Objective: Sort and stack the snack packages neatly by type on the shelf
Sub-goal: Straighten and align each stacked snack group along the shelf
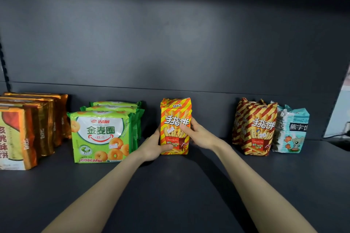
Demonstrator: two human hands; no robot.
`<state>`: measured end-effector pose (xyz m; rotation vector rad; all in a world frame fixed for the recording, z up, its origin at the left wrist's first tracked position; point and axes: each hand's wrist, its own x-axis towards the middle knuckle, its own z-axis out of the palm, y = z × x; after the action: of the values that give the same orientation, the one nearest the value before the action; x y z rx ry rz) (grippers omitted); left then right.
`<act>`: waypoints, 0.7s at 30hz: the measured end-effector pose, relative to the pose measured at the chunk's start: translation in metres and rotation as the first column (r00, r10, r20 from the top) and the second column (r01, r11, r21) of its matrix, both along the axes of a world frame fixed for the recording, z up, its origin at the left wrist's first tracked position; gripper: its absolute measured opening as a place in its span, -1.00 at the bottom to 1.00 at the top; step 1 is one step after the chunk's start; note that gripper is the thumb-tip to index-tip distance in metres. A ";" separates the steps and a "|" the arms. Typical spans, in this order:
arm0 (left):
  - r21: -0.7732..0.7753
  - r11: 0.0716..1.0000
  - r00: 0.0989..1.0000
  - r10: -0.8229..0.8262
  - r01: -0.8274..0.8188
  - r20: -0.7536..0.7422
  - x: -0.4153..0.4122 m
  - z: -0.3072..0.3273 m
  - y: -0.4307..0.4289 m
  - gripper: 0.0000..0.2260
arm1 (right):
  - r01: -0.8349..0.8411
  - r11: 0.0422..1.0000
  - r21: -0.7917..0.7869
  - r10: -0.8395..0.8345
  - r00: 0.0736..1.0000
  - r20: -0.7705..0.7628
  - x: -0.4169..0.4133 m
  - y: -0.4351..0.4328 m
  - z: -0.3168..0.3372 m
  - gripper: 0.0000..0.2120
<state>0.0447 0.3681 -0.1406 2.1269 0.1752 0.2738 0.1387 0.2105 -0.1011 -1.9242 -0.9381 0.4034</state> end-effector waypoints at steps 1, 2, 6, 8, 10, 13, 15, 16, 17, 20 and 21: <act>0.031 0.999 1.000 0.008 -0.007 -0.019 -0.001 0.002 -0.001 -0.36 | 0.012 1.000 -0.018 -0.012 1.000 0.015 -0.002 -0.001 0.002 -0.45; 0.070 0.997 0.999 0.020 -0.017 -0.039 -0.003 0.003 -0.002 -0.39 | 0.032 0.999 -0.036 -0.030 0.999 0.041 -0.003 -0.002 0.005 -0.46; 0.234 0.970 0.992 0.089 -0.065 -0.095 -0.015 0.010 -0.005 -0.63 | 0.117 0.984 -0.137 -0.092 0.979 0.181 -0.009 -0.010 0.012 -0.46; 0.335 0.937 0.987 0.135 -0.097 -0.090 -0.024 0.013 -0.009 -0.67 | 0.154 0.966 -0.209 -0.101 0.964 0.247 -0.012 -0.016 0.014 -0.44; 0.420 0.899 0.979 0.179 -0.125 -0.092 -0.033 0.017 -0.012 -0.66 | 0.209 0.937 -0.279 -0.111 0.938 0.328 -0.014 -0.024 0.016 -0.42; 0.500 0.858 0.975 0.194 -0.116 -0.106 -0.040 0.023 -0.016 -0.71 | 0.268 0.897 -0.352 -0.101 0.899 0.426 -0.017 -0.039 0.020 -0.45; 0.570 0.812 0.974 0.209 -0.124 -0.085 -0.042 0.029 -0.022 -0.74 | 0.295 0.877 -0.380 -0.089 0.876 0.475 -0.018 -0.050 0.024 -0.47; 0.598 0.791 0.975 0.209 -0.126 -0.072 -0.043 0.033 -0.026 -0.75 | 0.306 0.870 -0.387 -0.086 0.867 0.491 -0.019 -0.056 0.026 -0.48; 0.617 0.777 0.978 0.201 -0.122 -0.060 -0.044 0.037 -0.031 -0.75 | 0.314 0.865 -0.391 -0.085 0.860 0.503 -0.019 -0.062 0.030 -0.48; 0.654 0.750 0.989 0.149 -0.098 -0.023 -0.041 0.054 -0.049 -0.68 | 0.344 0.855 -0.387 -0.093 0.837 0.539 -0.021 -0.082 0.044 -0.48; 0.661 0.745 0.992 0.126 -0.089 -0.009 -0.039 0.061 -0.056 -0.64 | 0.357 0.855 -0.377 -0.103 0.829 0.550 -0.021 -0.090 0.050 -0.47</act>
<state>0.0060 0.3124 -0.0794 2.8454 0.2621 0.3897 0.1182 0.1204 -0.0512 -2.6458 -0.9701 -0.0623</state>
